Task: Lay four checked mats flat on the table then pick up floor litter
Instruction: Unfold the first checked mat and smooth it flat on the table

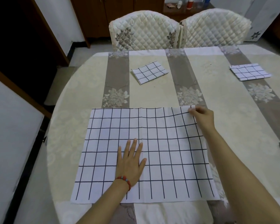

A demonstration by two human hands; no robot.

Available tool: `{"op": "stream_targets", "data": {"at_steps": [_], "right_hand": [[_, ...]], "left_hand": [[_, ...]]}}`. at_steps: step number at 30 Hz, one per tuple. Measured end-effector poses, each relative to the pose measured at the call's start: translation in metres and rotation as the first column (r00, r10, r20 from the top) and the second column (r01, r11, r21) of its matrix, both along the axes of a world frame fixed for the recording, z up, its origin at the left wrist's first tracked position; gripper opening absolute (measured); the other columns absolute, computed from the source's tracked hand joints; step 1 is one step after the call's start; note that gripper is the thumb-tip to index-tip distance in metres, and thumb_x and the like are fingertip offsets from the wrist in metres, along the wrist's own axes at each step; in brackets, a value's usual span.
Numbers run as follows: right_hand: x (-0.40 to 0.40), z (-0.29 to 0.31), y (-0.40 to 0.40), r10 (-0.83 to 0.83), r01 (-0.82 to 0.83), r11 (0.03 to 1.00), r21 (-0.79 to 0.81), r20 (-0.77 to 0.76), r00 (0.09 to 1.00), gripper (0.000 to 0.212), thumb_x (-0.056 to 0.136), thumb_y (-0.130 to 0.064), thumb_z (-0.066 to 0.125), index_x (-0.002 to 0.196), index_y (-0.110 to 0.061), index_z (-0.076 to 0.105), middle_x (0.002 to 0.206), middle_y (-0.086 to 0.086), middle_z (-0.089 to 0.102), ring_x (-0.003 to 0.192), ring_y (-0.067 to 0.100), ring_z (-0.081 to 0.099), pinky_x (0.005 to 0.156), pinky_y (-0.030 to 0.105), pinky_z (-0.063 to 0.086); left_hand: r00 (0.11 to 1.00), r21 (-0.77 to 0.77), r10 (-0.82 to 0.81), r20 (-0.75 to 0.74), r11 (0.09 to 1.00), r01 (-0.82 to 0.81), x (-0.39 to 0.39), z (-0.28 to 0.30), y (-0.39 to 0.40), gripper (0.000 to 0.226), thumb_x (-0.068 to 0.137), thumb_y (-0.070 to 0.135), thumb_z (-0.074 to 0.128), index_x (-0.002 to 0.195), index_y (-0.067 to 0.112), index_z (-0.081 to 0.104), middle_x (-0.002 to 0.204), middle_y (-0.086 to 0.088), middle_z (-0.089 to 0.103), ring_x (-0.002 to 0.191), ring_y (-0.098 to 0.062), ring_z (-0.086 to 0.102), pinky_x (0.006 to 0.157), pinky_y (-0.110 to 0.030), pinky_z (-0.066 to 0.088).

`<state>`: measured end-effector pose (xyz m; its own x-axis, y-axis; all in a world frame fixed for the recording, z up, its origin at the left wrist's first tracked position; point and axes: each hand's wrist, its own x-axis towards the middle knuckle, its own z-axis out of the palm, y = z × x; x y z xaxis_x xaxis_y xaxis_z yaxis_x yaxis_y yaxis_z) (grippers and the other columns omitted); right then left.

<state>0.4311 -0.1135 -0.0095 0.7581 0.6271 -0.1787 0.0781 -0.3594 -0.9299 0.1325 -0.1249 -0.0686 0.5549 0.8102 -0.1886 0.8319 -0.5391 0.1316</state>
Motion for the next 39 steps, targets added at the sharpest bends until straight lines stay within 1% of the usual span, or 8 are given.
{"op": "stream_targets", "data": {"at_steps": [9,12,16,27,31,35,37,39], "right_hand": [[0.007,-0.028,-0.018,-0.183,0.201,0.952,-0.23,0.097,0.978,0.035,0.083,-0.032,0.064,0.105,-0.005,0.069,0.108,0.015,0.069,0.106,0.031,0.06,0.086,0.028,0.041],[0.006,-0.031,-0.02,-0.111,0.147,0.949,-0.28,0.143,0.984,0.027,0.081,-0.03,0.067,0.086,-0.004,0.072,0.083,0.011,0.069,0.087,0.027,0.06,0.074,0.026,0.04],[0.004,-0.036,-0.021,-0.039,0.119,0.927,-0.355,0.225,0.974,0.045,0.08,-0.018,0.067,0.045,-0.013,0.038,0.046,0.002,0.038,0.048,0.019,0.036,0.046,0.027,0.026],[0.011,-0.036,-0.021,-0.013,0.181,0.877,-0.445,0.354,0.935,0.02,0.087,-0.022,0.06,0.085,-0.003,0.066,0.087,0.021,0.066,0.08,0.033,0.056,0.068,0.031,0.04],[-0.006,-0.031,-0.017,0.073,0.295,0.824,-0.483,0.607,0.792,0.038,0.088,-0.027,0.058,0.119,-0.004,0.056,0.122,0.023,0.052,0.113,0.039,0.046,0.095,0.045,0.034],[-0.08,-0.043,-0.012,0.376,-0.17,0.924,-0.341,0.742,0.555,0.035,0.089,-0.023,0.057,0.121,-0.008,0.059,0.133,0.015,0.055,0.124,0.034,0.051,0.098,0.047,0.041],[-0.113,-0.06,-0.007,0.65,-0.498,0.731,-0.466,0.699,0.3,0.041,0.093,-0.028,0.049,0.132,-0.015,0.051,0.144,0.009,0.045,0.135,0.028,0.04,0.11,0.048,0.031],[-0.112,-0.073,0.003,0.812,-0.591,0.547,-0.593,0.547,0.202,0.047,0.098,-0.038,0.033,0.144,-0.028,0.03,0.157,-0.004,0.02,0.146,0.015,0.012,0.118,0.038,0.004]], "left_hand": [[1.0,-0.013,0.015,-0.006,1.0,-0.015,0.001,0.002,0.0,0.067,0.094,0.05,0.002,0.137,0.02,0.043,0.144,-0.005,0.044,0.132,-0.029,0.043,0.11,-0.044,0.003],[1.0,-0.016,0.015,-0.014,1.0,-0.016,0.002,0.003,0.0,0.067,0.094,0.05,0.002,0.137,0.02,0.043,0.145,-0.005,0.044,0.132,-0.029,0.042,0.11,-0.044,0.003],[0.999,-0.022,0.018,-0.034,1.0,-0.019,0.002,0.005,0.0,0.068,0.094,0.049,0.0,0.136,0.02,0.045,0.143,-0.005,0.046,0.13,-0.029,0.045,0.109,-0.044,0.003],[0.999,-0.045,0.004,-0.054,0.999,-0.007,0.019,0.009,-0.001,0.067,0.094,0.049,0.002,0.133,0.021,0.049,0.14,-0.004,0.049,0.128,-0.027,0.048,0.108,-0.045,0.004],[0.999,-0.044,0.02,-0.025,0.999,-0.021,0.019,0.01,0.0,0.068,0.094,0.049,0.001,0.133,0.021,0.049,0.14,-0.005,0.049,0.128,-0.028,0.048,0.108,-0.045,0.005],[1.0,-0.029,0.01,-0.022,1.0,-0.011,0.019,0.008,-0.001,0.068,0.094,0.049,0.001,0.134,0.02,0.048,0.141,-0.005,0.048,0.129,-0.028,0.046,0.108,-0.047,0.01],[1.0,-0.014,0.004,-0.025,1.0,-0.004,0.019,0.006,-0.002,0.063,0.093,0.05,0.01,0.133,0.02,0.05,0.141,-0.005,0.048,0.13,-0.028,0.046,0.109,-0.046,0.007],[1.0,0.005,0.006,-0.021,1.0,-0.006,0.02,0.003,-0.001,0.06,0.091,0.05,0.019,0.132,0.02,0.05,0.141,-0.005,0.048,0.13,-0.027,0.046,0.109,-0.046,0.006]]}}
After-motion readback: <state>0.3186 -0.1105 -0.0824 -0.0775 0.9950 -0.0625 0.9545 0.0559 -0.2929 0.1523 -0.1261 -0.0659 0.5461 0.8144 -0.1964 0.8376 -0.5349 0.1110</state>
